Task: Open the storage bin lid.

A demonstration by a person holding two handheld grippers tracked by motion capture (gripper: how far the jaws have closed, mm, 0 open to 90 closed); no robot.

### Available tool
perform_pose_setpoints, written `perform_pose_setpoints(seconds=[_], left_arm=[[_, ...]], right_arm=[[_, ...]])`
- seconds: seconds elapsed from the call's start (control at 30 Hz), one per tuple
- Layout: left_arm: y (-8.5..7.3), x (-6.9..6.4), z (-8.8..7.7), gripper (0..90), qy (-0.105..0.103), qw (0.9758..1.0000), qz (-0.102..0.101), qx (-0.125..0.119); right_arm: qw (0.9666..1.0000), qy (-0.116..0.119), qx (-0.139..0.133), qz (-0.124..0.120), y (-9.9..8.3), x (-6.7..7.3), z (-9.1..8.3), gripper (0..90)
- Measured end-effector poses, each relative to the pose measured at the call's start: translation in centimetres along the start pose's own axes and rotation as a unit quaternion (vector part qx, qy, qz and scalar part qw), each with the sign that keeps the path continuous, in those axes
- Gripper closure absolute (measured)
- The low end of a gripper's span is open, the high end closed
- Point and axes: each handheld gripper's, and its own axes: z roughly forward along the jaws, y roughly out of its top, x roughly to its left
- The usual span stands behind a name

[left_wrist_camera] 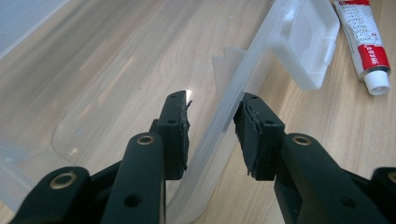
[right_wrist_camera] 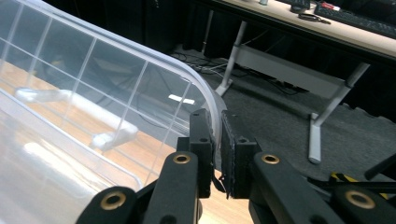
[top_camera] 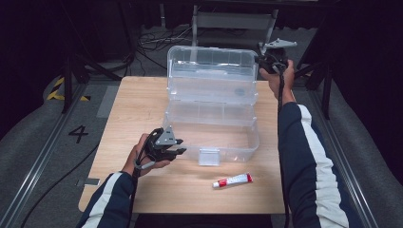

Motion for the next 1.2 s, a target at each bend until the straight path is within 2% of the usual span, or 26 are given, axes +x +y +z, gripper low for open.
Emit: perform_pose_setpoints(seconds=[0.1,0.43,0.63,0.83,1.2], left_arm=[[0.0,0.0,0.0,64.8,0.0,1.0,-0.001,-0.001],[-0.1,-0.1,0.0,64.5,0.004,1.0,0.004,-0.006],[-0.1,0.0,0.0,64.4,0.004,1.0,0.005,-0.005],[-0.1,0.0,0.1,64.7,0.003,0.9999,0.008,-0.007],[-0.2,-0.2,0.1,63.9,0.007,0.9999,0.006,-0.009]], right_arm=[[0.9999,0.003,0.002,0.011,-0.1,-0.2,0.5,84.1],[0.9996,0.004,0.023,0.017,-0.3,-0.6,2.2,83.9],[0.999,0.019,0.027,0.029,-0.5,-1.1,2.9,83.5],[0.9986,0.024,0.032,0.035,-0.9,-1.4,3.5,83.3],[0.998,0.013,0.06,0.012,-0.6,-1.2,4.5,82.9]])
